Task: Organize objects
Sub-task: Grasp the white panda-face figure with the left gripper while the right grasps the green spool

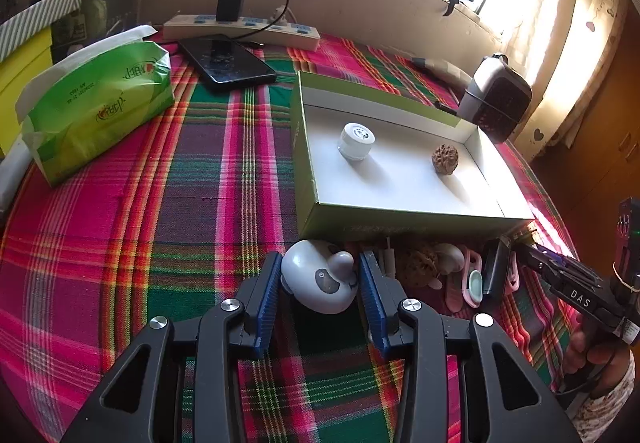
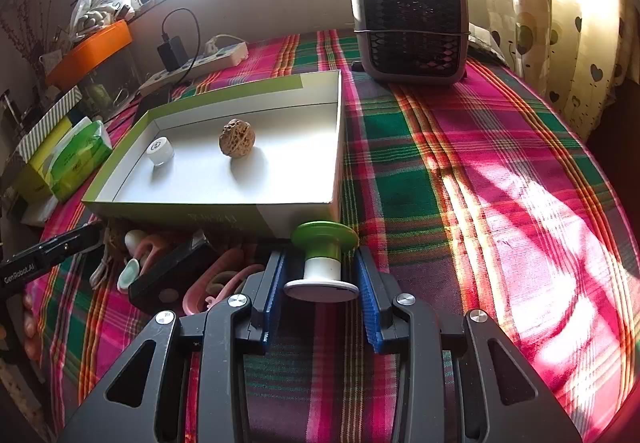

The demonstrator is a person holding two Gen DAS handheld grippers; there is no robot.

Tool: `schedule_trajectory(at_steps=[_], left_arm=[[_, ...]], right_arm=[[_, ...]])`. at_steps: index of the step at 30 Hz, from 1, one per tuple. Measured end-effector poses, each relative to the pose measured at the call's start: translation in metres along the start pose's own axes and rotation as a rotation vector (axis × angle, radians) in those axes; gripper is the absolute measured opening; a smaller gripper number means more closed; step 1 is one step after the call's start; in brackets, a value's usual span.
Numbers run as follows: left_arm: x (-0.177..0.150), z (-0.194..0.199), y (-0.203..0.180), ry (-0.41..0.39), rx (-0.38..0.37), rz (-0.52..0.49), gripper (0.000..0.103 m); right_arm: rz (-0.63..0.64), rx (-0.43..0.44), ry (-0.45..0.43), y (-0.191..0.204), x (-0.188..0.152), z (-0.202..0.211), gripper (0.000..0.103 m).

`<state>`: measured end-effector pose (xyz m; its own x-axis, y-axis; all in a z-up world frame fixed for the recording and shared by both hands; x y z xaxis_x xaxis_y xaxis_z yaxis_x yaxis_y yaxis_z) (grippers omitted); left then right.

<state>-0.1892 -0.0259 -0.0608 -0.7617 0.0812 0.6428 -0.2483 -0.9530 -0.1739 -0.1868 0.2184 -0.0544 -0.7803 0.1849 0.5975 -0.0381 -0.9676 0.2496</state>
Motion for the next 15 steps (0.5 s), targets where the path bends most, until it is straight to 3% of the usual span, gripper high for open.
schedule_trajectory(at_steps=[15], left_arm=[[-0.008, 0.01, 0.001, -0.017, 0.017, 0.015, 0.033]], right_arm=[[0.006, 0.028, -0.026, 0.013, -0.009, 0.016, 0.035]])
Point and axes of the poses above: each gripper's, at about its wrist camera, not at the fingertips, and z roughly against the way its jaws point, y to its left, x to its top, the point moved 9 cm from there along -z, roughly the way its jaws point, and after that the axes turned 10 degrees about -z, right-handed, at the moved point
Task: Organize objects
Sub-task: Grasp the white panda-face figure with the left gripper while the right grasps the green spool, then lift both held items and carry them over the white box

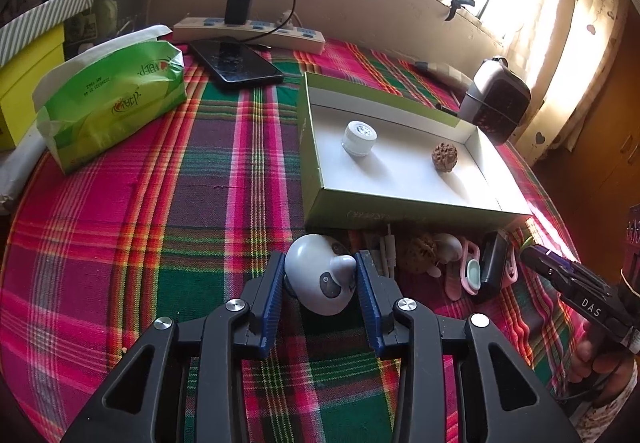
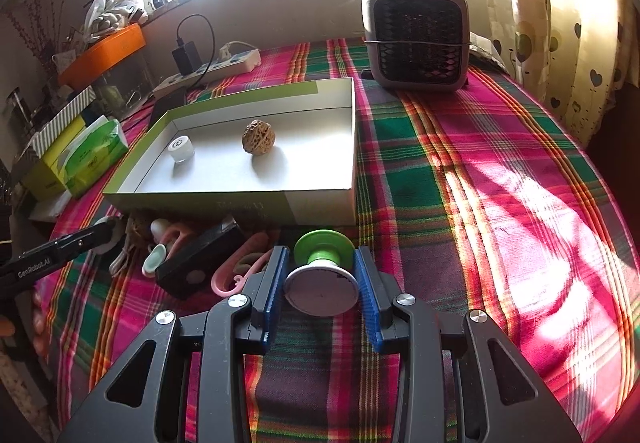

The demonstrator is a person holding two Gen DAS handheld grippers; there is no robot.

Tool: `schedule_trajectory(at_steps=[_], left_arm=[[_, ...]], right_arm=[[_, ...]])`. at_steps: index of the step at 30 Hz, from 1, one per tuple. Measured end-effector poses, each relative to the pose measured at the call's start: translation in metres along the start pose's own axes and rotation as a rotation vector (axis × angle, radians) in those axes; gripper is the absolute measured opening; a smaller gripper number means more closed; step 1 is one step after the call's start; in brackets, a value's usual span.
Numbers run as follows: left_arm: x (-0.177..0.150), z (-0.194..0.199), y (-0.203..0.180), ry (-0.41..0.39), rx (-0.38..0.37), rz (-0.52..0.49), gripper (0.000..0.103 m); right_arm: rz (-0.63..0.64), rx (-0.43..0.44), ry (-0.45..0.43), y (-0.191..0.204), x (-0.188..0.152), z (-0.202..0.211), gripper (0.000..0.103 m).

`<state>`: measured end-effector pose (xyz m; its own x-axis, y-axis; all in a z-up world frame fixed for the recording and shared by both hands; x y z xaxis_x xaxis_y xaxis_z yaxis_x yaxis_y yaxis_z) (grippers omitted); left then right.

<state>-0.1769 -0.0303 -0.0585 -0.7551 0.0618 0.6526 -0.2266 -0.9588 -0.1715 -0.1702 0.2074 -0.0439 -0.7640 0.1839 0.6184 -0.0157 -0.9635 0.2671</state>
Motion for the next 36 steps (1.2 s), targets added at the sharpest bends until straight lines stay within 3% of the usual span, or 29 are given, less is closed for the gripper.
schedule_trajectory(at_steps=[28, 36], left_arm=[[0.008, 0.023, -0.015, -0.053, -0.022, -0.031, 0.033], [0.01, 0.024, -0.017, -0.054, -0.023, -0.031, 0.033]], right_arm=[[-0.009, 0.036, -0.022, 0.006, -0.002, 0.008, 0.035], [-0.005, 0.089, -0.012, 0.009, -0.007, 0.008, 0.035]])
Point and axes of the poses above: each gripper's, at about its wrist camera, not at the fingertips, and z roughly against the way its jaws point, y to its left, x to its top, the point moved 9 cm from there along -z, roughly the way its jaws point, and after that the axes turned 10 degrees about -z, right-handed, at the moved point
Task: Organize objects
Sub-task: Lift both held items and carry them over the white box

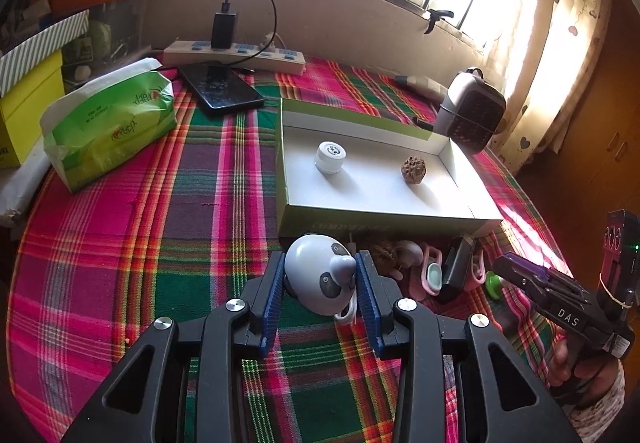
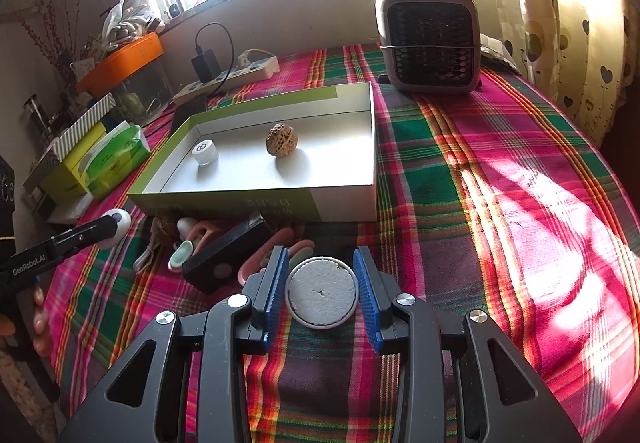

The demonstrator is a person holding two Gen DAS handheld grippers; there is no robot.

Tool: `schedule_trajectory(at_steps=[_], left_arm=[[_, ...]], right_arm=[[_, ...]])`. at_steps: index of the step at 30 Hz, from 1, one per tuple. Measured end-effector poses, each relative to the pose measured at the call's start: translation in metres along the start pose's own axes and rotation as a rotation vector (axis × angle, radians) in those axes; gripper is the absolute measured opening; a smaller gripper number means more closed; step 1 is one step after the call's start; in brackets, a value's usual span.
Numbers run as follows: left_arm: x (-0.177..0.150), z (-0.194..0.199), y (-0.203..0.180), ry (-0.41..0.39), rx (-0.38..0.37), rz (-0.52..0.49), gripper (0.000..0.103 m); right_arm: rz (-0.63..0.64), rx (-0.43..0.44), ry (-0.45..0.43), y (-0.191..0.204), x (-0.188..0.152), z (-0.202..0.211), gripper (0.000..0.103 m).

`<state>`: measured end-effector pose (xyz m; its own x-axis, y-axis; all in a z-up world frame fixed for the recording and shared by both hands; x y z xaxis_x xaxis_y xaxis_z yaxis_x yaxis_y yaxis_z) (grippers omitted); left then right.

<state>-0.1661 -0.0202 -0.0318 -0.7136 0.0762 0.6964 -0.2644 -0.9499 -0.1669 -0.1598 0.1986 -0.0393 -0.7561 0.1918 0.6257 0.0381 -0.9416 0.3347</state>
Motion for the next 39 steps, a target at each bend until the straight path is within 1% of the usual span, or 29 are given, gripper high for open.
schedule_trajectory(at_steps=[5, 7, 10, 20, 32, 39], left_arm=[[0.0, 0.0, -0.001, 0.003, 0.0, -0.004, 0.033], [-0.001, 0.0, -0.003, 0.003, 0.0, -0.004, 0.033], [-0.001, 0.0, -0.004, 0.002, -0.002, -0.006, 0.033], [0.002, 0.002, -0.01, -0.004, -0.006, -0.019, 0.033], [0.017, 0.002, -0.02, -0.018, -0.013, -0.047, 0.033], [0.033, -0.004, -0.027, -0.016, -0.028, -0.062, 0.033]], right_arm=[[0.025, -0.026, 0.009, 0.001, -0.006, -0.002, 0.036], [0.03, -0.027, 0.004, 0.002, -0.006, -0.001, 0.036], [0.046, -0.054, -0.004, 0.001, -0.006, 0.0, 0.036], [0.052, -0.071, -0.015, 0.0, -0.007, 0.003, 0.035], [0.051, -0.038, -0.044, 0.006, 0.005, 0.014, 0.035], [0.061, -0.019, -0.059, 0.012, 0.022, 0.018, 0.035]])
Point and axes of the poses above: each gripper's, at about its wrist camera, not at the fingertips, and z roughly against the way its jaws point, y to its left, x to its top, the point moved 9 cm from there along -z, roughly the way its jaws point, and after that the axes turned 10 degrees about -z, right-handed, at the moved point
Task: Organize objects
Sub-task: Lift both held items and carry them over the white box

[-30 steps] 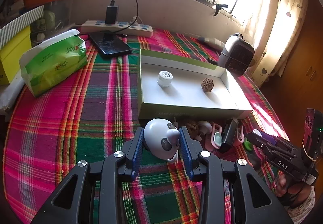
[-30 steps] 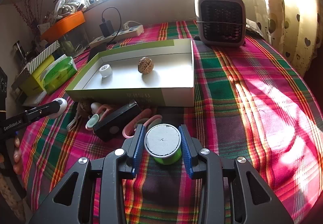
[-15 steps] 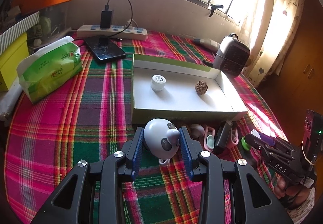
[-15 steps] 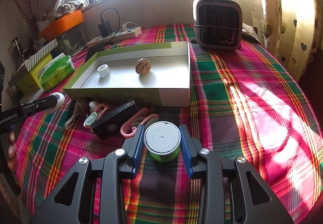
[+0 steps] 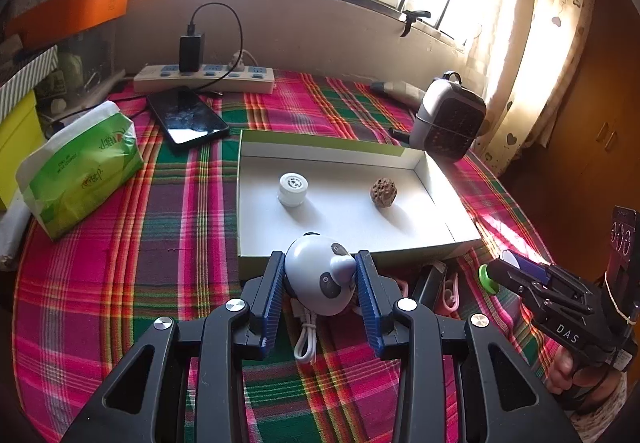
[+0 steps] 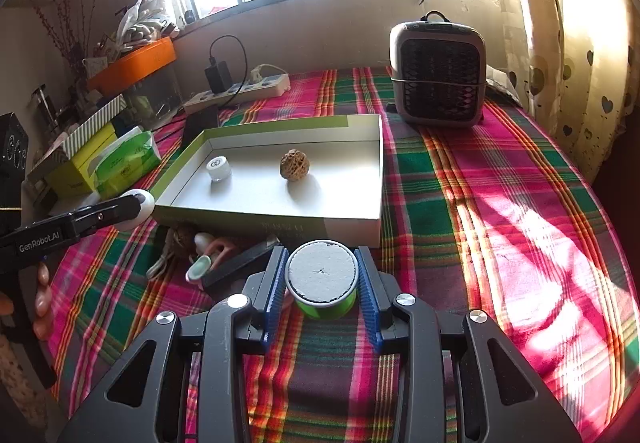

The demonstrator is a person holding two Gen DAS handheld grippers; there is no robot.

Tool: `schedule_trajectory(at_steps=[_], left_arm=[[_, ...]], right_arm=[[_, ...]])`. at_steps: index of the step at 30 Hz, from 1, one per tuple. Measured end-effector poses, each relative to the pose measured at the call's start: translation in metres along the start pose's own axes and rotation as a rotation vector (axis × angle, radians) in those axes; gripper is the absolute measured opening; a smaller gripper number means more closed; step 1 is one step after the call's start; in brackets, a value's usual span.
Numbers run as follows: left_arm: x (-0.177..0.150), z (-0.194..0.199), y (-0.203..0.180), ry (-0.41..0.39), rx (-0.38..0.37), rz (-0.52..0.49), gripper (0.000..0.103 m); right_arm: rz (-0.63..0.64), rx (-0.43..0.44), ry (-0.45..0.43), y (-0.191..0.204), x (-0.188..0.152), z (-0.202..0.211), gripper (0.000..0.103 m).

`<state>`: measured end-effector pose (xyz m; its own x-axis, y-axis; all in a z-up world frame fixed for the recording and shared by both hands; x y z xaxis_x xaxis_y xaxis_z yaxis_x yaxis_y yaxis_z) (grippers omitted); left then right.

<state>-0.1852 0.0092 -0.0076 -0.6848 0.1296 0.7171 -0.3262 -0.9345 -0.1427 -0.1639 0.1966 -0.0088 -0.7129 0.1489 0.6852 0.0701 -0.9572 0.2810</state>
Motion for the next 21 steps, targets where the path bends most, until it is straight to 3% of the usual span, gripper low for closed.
schedule_trajectory(at_steps=[21], left_arm=[[0.05, -0.047, -0.008, 0.014, -0.034, -0.037, 0.033]], right_arm=[[0.033, 0.032, 0.003, 0.008, 0.061, -0.037, 0.035]])
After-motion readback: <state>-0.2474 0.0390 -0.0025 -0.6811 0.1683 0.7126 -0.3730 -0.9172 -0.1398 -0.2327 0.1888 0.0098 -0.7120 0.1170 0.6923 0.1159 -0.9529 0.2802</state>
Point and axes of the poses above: each gripper's, at about its wrist camera, not at the fingertips, and z roughly against the way its jaws point, y to its left, x to its top, the point moved 9 cm from there along -z, roughly the way its jaws point, and after that the axes turned 10 degrees about -z, right-handed, at the moved point
